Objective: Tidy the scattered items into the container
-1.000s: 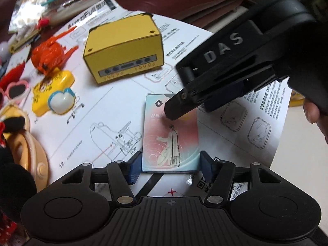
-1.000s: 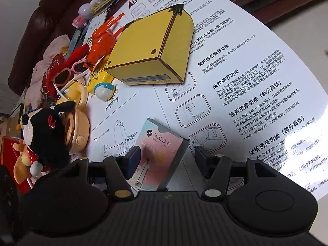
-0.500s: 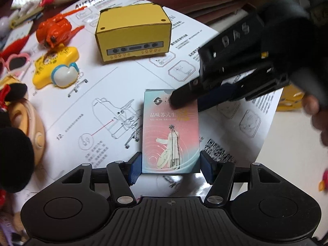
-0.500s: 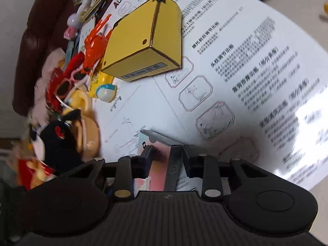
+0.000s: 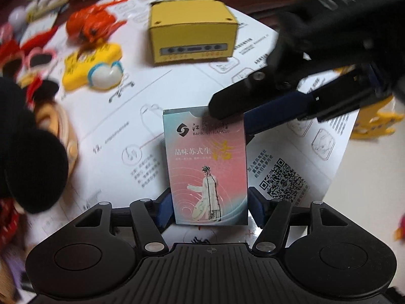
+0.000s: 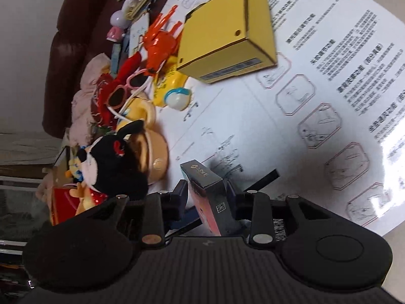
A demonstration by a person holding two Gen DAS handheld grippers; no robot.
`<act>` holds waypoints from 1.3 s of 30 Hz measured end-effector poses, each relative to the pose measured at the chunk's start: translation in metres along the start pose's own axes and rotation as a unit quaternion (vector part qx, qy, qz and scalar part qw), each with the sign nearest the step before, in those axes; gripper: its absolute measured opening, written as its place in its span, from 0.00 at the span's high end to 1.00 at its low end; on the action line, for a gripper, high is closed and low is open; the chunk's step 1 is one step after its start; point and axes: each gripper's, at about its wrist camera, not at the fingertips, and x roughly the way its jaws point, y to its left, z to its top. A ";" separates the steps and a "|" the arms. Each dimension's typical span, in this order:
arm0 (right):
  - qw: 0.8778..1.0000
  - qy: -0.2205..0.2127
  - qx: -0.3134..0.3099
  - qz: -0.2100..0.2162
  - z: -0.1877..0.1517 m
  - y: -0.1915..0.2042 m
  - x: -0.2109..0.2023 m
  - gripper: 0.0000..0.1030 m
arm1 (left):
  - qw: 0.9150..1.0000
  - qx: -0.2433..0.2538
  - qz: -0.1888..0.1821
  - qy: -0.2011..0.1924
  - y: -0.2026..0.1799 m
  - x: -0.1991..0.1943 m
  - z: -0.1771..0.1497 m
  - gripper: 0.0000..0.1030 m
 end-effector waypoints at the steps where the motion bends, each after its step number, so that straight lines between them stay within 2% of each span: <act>1: 1.000 -0.001 -0.004 0.004 -0.001 0.002 0.000 0.63 | 1.000 -0.017 -0.014 0.001 0.006 -0.001 -0.001 0.39; 4: 0.999 -0.012 -0.046 0.004 -0.007 0.012 0.001 0.63 | 0.995 -0.074 -0.066 0.002 0.026 -0.003 -0.005 0.39; 9: 0.996 -0.018 -0.088 0.011 -0.020 0.018 0.006 0.62 | 0.988 -0.120 -0.098 -0.006 0.045 -0.006 -0.009 0.41; 12: 0.995 -0.026 -0.095 -0.015 -0.021 0.014 0.011 0.62 | 0.990 -0.107 -0.090 -0.007 0.042 -0.007 -0.011 0.41; 15: 0.996 -0.037 -0.074 -0.024 -0.015 0.003 0.008 0.62 | 0.992 -0.097 -0.078 -0.010 0.039 -0.008 -0.012 0.41; 18: 0.997 -0.028 -0.065 -0.032 -0.016 -0.003 0.009 0.62 | 0.989 -0.111 -0.100 -0.004 0.044 -0.007 -0.014 0.41; 22: 0.998 -0.013 -0.051 -0.019 -0.026 -0.008 0.014 0.61 | 0.983 -0.132 -0.124 -0.002 0.048 -0.006 -0.016 0.41; 24: 0.998 -0.014 -0.051 -0.020 -0.028 -0.006 0.015 0.62 | 0.985 -0.125 -0.119 0.000 0.046 -0.005 -0.018 0.41; 26: 0.998 -0.015 -0.056 -0.026 -0.028 0.000 0.014 0.71 | 0.987 -0.119 -0.111 0.001 0.044 -0.006 -0.019 0.41; 28: 0.999 -0.007 -0.045 -0.004 -0.027 0.005 0.013 0.80 | 0.994 -0.086 -0.067 -0.004 0.035 -0.009 -0.019 0.39; 30: 0.999 0.002 -0.049 0.012 -0.028 0.015 0.015 0.80 | 0.999 -0.044 -0.031 -0.004 0.022 -0.010 -0.019 0.39; 34: 0.998 0.008 -0.068 -0.001 -0.029 0.030 0.025 0.80 | 1.000 -0.007 -0.008 -0.008 0.005 -0.010 -0.021 0.39; 36: 0.998 -0.004 -0.062 -0.006 -0.025 0.028 0.022 0.80 | 1.000 -0.002 0.004 -0.006 0.002 -0.008 -0.022 0.39; 39: 0.997 -0.018 -0.061 -0.033 -0.019 0.019 0.014 0.79 | 1.000 -0.026 -0.009 -0.001 0.011 -0.010 -0.026 0.40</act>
